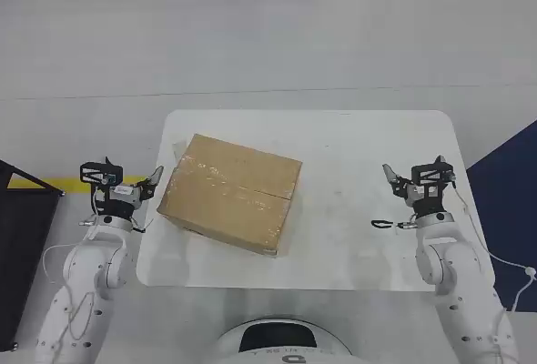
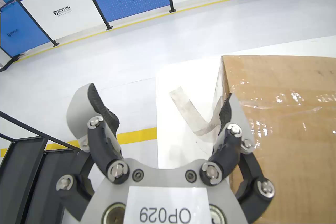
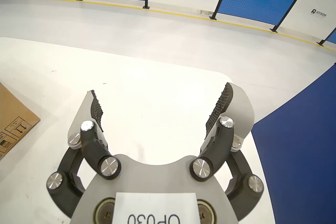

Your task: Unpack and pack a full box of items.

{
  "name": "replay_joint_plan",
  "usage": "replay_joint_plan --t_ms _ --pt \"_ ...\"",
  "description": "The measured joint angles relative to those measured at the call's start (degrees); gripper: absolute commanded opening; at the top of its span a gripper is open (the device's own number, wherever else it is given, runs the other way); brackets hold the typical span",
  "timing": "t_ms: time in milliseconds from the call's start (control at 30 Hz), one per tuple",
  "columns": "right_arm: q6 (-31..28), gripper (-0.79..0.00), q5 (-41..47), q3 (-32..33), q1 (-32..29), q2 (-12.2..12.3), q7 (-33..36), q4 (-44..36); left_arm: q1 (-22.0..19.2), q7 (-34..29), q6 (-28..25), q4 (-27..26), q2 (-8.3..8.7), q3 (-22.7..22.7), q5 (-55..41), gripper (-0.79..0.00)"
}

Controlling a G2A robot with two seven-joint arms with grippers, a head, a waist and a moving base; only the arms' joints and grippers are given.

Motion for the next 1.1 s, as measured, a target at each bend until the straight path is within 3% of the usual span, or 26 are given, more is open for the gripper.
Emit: replay_joint_plan --t_ms 467,633,733,900,1100 --pt "0.00 0.000 0.00 0.00 0.00 0.00 0.00 0.00 -0.01 0.01 0.01 0.00 0.00 -0.02 0.00 0.000" --pt "0.00 0.000 0.00 0.00 0.00 0.00 0.00 0.00 -1.36 -0.66 1.95 1.11 0.04 -3.42 -1.13 0.000" --pt "0.00 0.000 0.00 0.00 0.00 0.00 0.00 0.00 -2.76 -2.72 -0.39 2.88 0.40 -4.68 1.58 0.000" --pt "0.00 0.000 0.00 0.00 0.00 0.00 0.00 0.00 -5.17 -6.89 -7.63 5.84 0.93 -2.60 8.58 0.000" --pt "0.00 0.000 0.00 0.00 0.00 0.00 0.00 0.00 -6.29 -6.09 -12.65 8.71 0.76 -0.83 5.05 0.000"
